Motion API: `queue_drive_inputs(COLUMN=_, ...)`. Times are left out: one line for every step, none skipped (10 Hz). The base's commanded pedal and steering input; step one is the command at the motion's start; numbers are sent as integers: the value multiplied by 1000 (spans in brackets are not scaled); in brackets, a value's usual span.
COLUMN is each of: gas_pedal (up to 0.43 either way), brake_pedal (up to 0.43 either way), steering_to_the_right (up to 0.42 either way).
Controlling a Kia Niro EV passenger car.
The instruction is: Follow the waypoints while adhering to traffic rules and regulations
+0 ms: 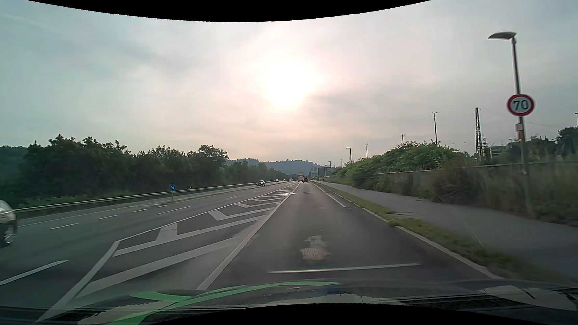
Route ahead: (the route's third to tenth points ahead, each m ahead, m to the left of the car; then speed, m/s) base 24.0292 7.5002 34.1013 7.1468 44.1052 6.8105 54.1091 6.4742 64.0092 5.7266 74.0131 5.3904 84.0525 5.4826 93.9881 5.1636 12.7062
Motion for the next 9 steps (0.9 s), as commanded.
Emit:
queue_drive_inputs(gas_pedal=209, brake_pedal=0, steering_to_the_right=-3)
queue_drive_inputs(gas_pedal=209, brake_pedal=0, steering_to_the_right=-3)
queue_drive_inputs(gas_pedal=228, brake_pedal=0, steering_to_the_right=-3)
queue_drive_inputs(gas_pedal=228, brake_pedal=0, steering_to_the_right=-3)
queue_drive_inputs(gas_pedal=240, brake_pedal=0, steering_to_the_right=-3)
queue_drive_inputs(gas_pedal=248, brake_pedal=0, steering_to_the_right=-3)
queue_drive_inputs(gas_pedal=248, brake_pedal=0, steering_to_the_right=-3)
queue_drive_inputs(gas_pedal=260, brake_pedal=0, steering_to_the_right=-3)
queue_drive_inputs(gas_pedal=260, brake_pedal=0, steering_to_the_right=-3)
